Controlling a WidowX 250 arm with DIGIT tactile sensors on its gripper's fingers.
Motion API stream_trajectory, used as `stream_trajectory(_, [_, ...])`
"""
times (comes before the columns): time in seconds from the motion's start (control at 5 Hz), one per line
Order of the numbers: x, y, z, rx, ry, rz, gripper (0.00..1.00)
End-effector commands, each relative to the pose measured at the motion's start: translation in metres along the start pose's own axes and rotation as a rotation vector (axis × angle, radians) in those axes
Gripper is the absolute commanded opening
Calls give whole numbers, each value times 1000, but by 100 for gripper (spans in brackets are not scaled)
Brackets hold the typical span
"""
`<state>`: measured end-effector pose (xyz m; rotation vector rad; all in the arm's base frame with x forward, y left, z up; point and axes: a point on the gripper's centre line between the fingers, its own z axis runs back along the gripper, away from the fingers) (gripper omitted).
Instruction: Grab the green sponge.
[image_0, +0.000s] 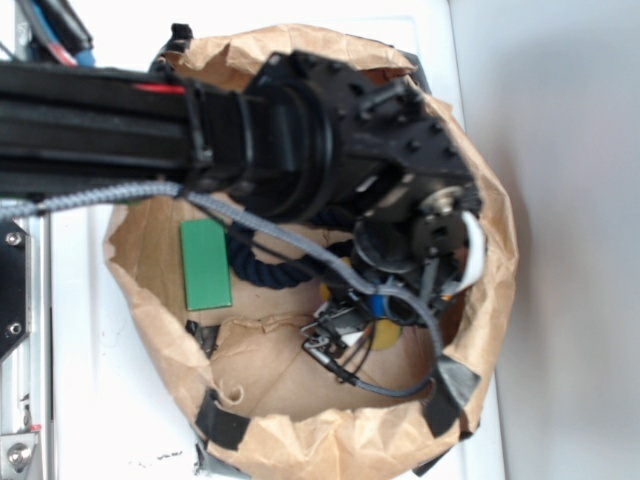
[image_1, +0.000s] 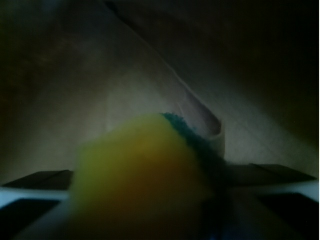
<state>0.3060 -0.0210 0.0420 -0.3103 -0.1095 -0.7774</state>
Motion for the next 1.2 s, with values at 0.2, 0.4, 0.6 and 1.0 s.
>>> stream_trajectory(0.2, [-2, 4, 103, 152, 23, 393, 0])
stream_trajectory(0.4, [3, -7, 110, 205, 67, 490, 0])
stream_trajectory(0.6, [-10, -21, 119, 250, -1, 552, 0])
stream_trajectory(1.0, [-27, -40, 120, 356, -107, 515, 0])
